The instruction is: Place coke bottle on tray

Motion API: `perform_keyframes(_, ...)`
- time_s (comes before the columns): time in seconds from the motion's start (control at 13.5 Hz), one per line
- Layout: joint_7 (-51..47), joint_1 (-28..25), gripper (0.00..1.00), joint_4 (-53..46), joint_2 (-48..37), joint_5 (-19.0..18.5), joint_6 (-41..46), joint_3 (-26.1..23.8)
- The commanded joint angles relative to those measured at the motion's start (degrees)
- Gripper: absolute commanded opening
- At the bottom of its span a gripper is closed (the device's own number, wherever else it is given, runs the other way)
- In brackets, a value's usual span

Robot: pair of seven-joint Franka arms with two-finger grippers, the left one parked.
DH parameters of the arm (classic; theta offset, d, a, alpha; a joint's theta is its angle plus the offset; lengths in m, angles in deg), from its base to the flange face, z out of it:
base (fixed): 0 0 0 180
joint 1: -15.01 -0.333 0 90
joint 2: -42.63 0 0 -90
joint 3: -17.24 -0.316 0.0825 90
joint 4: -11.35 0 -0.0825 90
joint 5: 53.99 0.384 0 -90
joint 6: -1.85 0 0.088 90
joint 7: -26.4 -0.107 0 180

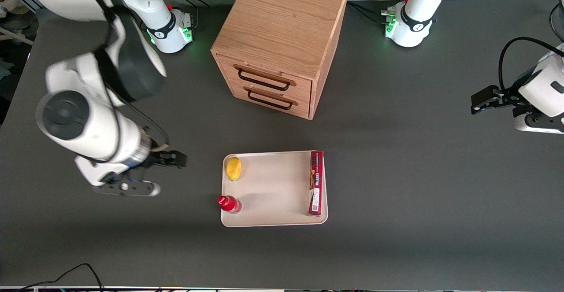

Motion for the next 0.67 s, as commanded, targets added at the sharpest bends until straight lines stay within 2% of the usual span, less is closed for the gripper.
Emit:
perform_keyframes(0.0,7.87,4.69,1.00,3.15,-5.97,1.50,5.87,-0.17)
perform_keyframes(0.15,9.12,8.73,1.00,9.37,-11.76,2.28,4.75,-0.69)
perform_keyframes(0.3,10.78,13.31,1.00,16.83,-18.17,5.26,0.37,-1.40)
perform_keyframes(0.59,10.89,15.70,1.00,31.09,-29.87,6.07,-8.00,-1.14)
